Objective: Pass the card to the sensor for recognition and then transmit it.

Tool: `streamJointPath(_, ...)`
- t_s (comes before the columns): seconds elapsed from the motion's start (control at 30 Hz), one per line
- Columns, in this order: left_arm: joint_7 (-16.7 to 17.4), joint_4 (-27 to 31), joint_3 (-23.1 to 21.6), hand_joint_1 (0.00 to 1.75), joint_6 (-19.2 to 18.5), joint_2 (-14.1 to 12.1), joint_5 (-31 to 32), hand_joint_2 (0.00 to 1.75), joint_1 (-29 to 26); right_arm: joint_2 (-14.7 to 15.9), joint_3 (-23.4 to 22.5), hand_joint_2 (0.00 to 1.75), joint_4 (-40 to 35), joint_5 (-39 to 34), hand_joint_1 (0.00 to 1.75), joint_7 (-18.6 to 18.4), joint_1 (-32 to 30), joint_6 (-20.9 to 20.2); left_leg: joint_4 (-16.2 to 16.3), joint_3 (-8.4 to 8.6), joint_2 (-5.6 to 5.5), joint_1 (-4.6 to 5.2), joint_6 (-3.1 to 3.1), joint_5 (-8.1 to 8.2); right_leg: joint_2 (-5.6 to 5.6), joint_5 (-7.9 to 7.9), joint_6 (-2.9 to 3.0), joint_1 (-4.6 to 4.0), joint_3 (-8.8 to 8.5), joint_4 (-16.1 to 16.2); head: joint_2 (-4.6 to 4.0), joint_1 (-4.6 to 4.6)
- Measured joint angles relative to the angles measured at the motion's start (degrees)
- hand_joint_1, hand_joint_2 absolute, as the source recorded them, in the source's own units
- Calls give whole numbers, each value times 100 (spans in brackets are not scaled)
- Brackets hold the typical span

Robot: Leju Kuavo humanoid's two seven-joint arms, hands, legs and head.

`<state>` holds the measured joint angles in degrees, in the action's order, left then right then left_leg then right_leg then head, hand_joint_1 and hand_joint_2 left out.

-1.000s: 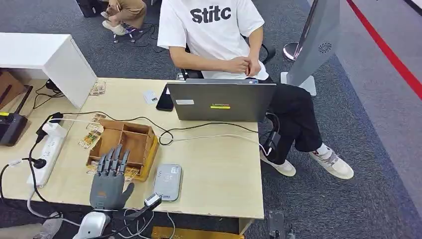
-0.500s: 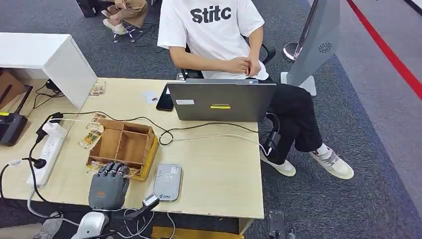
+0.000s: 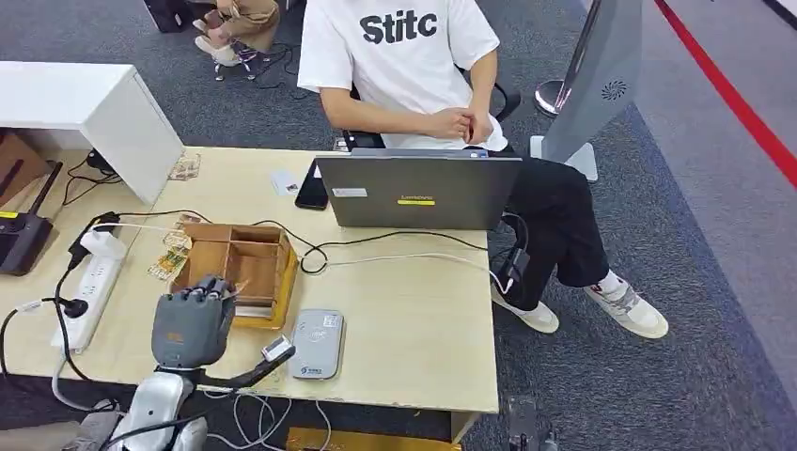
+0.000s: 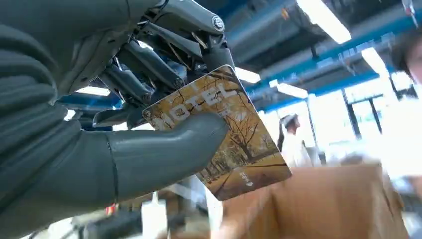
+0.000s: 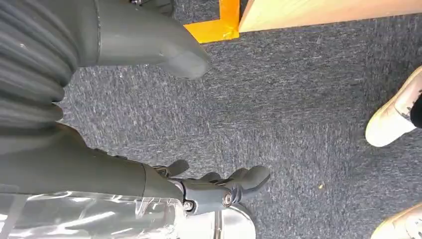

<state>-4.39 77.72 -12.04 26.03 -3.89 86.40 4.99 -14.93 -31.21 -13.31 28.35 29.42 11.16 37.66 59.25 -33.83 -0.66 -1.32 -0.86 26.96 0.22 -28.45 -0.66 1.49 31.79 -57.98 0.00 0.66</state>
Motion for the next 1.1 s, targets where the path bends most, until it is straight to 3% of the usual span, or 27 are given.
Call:
streamJointPath(0.17, -127, 495, 232, 175, -320, -15, -55, 175, 493, -2, 0, 175, 0, 50, 0, -46, 37, 0, 0, 0, -1, 0, -2, -2, -1, 5, -1, 0, -1, -2, 0, 0)
streamJointPath(0.3, -223, 545, 522, 175, -630, -41, -338, 175, 890, -28, 20, 175, 2, 131, 0, -107, 66, 0, 0, 0, 0, -1, -2, -3, 0, 6, 2, -1, 1, -3, 0, 2)
streamJointPath(0.57, -282, -50, 1054, 175, -619, -177, -352, 175, 1471, -87, 68, 175, 2, 208, 0, -164, 102, 0, 0, 0, 0, -1, -4, -5, 1, 6, 2, -1, 2, -4, 0, 2)
streamJointPath(0.87, -284, -366, 1224, 175, -510, -199, -341, 175, 1511, -116, 151, 175, 2, 214, 0, -171, 116, 0, 0, -3, 0, 0, -5, -5, 0, 6, 2, 0, 5, -3, 0, 2)
streamJointPath(0.9, -288, -379, 1229, 80, -507, -197, -339, 175, 1512, -118, 155, 175, 2, 214, 0, -171, 116, 0, 0, -4, 0, 0, -5, -5, 1, 6, 2, 0, 5, -4, 0, 0)
streamJointPath(0.93, -295, -386, 1229, 16, -505, -197, -337, 175, 1511, -118, 157, 175, 2, 214, 0, -171, 116, 0, 0, -3, 0, 0, -5, -5, 1, 6, 2, 0, 6, -4, 0, 0)
streamJointPath(0.97, -300, -393, 1229, 0, -503, -197, -334, 175, 1511, -122, 157, 175, 2, 214, 0, -168, 116, 0, 0, -4, 1, 0, -5, -5, 1, 6, 2, 0, 6, -4, 0, 0)
streamJointPath(1.1, -350, -408, 1228, 0, -479, -181, -323, 175, 1490, -127, 160, 175, 2, 214, 0, -168, 116, 0, 0, -5, -1, 0, -5, -5, 1, 6, 2, 0, 7, -4, 0, 0)
